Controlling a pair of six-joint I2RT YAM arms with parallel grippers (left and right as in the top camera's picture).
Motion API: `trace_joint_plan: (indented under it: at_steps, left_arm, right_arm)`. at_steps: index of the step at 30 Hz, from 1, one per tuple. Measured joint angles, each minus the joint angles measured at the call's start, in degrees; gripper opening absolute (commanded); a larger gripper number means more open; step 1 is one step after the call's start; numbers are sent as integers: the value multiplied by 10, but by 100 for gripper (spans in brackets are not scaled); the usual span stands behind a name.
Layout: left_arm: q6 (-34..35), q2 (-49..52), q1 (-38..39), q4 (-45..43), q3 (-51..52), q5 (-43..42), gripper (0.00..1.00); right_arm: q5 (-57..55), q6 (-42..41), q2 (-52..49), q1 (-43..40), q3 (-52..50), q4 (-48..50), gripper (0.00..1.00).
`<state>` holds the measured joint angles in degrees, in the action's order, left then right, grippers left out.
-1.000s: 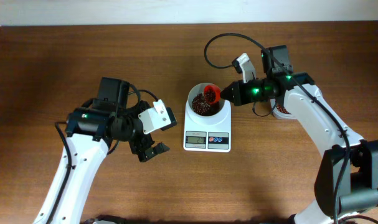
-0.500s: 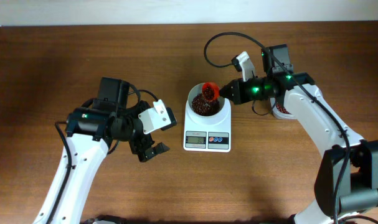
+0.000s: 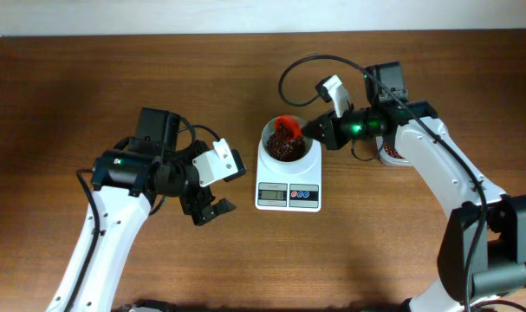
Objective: Scoop and weigh 50g on scale
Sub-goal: 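Carry the filled scoop with the right gripper over the white bowl, then tilt the scoop with the right gripper to pour beans into the bowl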
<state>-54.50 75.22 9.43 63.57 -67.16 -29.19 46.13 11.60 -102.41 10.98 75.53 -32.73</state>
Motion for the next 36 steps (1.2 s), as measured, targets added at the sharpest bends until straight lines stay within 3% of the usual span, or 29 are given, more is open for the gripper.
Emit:
trace_joint_plan:
  at_steps: [15, 36]
  left_arm:
    - [0, 0, 0, 0, 0, 0, 99]
    - [0, 0, 0, 0, 0, 0, 99]
  right_arm:
    - [-17, 32, 0, 0, 0, -20, 4]
    - [-20, 1, 0, 0, 0, -19, 4]
